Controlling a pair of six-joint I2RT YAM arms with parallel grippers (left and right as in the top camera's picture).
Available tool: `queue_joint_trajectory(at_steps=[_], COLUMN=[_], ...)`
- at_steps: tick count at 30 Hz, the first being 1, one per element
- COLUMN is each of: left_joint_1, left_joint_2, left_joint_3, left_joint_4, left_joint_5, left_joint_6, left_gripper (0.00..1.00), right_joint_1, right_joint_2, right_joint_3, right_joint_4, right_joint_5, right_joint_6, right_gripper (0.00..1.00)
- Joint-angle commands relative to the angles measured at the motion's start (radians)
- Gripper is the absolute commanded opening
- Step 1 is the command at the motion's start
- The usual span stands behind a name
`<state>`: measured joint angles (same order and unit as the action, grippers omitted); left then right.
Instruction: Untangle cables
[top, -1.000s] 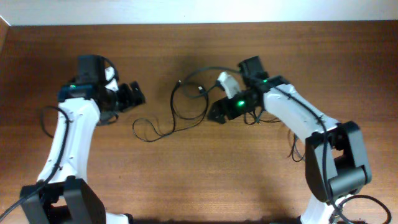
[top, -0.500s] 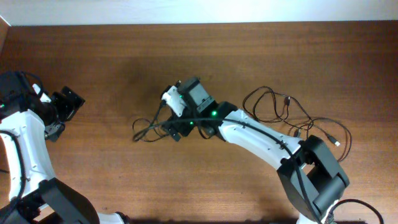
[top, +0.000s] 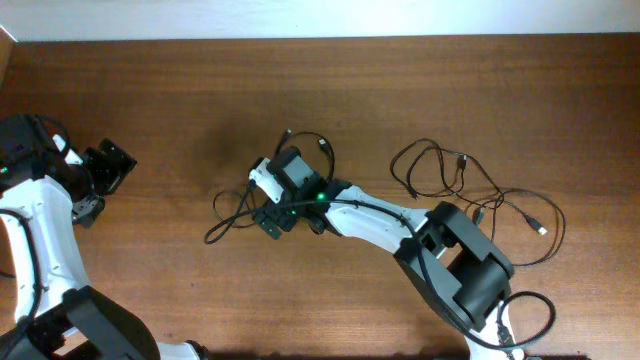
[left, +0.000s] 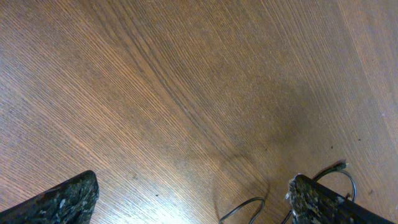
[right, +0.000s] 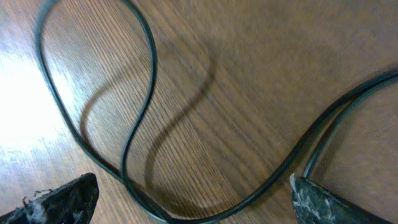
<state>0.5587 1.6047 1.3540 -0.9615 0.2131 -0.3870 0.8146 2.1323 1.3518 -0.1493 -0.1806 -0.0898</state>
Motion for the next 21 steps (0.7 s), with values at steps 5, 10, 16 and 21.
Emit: queue_joint_trajectory(at_steps=[5, 10, 16, 21], left_joint_1=[0.007, 0.007, 0.007, 0.007], left_joint_2=[-0.002, -0.002, -0.002, -0.002], left_joint_3=[0.019, 0.019, 0.019, 0.019], left_joint_4=[-0.002, -0.002, -0.002, -0.002], left_joint_5=[0.007, 0.007, 0.007, 0.007], left_joint_6=[-0.013, -0.013, -0.013, -0.013], left_gripper=[0.99, 0.99, 0.99, 0.99], right_joint_1=[0.050, 0.095, 0.115, 0.113], right_joint_2=[0.041, 0.042, 0.010, -0.067], right_joint_3=[0.008, -0.024, -0.016, 0.122], right_joint_4=[-0.107, -0.154, -0.206, -0.314], right_joint_5=[-0.051, -0.051, -0.087, -0.082], right_joint_6=[-0.003, -0.003, 0.064, 0.022], right_gripper=[0.89, 0.64, 0.20, 0.73])
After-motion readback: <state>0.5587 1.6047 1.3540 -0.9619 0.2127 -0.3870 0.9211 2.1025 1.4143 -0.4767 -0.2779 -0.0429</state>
